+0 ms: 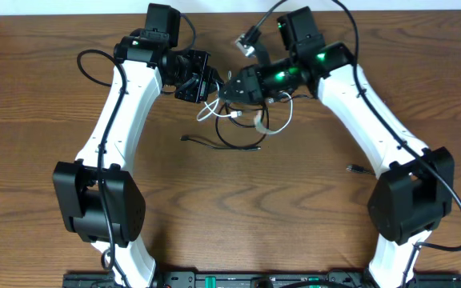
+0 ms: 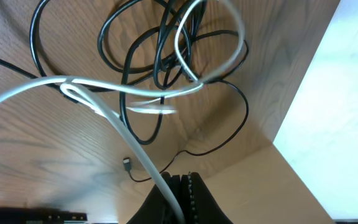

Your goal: Untangle cables

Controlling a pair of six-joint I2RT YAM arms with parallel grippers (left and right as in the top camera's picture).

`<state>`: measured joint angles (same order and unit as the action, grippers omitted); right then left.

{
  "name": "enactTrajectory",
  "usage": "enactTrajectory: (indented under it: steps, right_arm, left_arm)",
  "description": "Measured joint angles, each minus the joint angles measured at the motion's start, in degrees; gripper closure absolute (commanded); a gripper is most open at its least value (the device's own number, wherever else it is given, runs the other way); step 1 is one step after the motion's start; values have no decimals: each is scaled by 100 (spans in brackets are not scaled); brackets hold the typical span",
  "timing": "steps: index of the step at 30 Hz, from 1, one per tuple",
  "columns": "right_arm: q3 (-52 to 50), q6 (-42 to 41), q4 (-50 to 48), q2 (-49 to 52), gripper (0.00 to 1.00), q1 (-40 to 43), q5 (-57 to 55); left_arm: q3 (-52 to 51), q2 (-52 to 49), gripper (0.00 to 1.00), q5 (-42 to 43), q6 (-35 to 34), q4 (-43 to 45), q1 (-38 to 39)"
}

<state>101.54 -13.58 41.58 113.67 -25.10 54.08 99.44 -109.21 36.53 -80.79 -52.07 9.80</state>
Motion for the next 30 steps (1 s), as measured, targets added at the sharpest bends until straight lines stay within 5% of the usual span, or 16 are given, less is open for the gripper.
enactTrajectory:
  steps: [7, 13, 20, 23, 27, 30]
  right_arm:
    - [0, -660, -48, 0, 64, -352, -933]
    - [0, -1130, -4, 0, 99, -721, -2009]
    - [0, -1270, 247, 0, 99, -643, -2736]
    - [-2, -1154, 400, -37, 99, -374, -2822]
    - [-37, -815, 640, -507, 99, 319, -2896]
    - [-39, -638, 608, -1366, 99, 1189, -2951]
  left_arm:
    - [0, 0, 93, 0, -24, 2, 0]
    - [0, 0, 92, 2, -26, 0, -20]
    - [0, 0, 68, 26, 66, 2, -15]
    - [0, 0, 49, 22, 289, 4, -22]
    - [-9, 0, 26, 37, 1217, 140, -138]
    - [-11, 0, 24, 44, 2166, 181, -315]
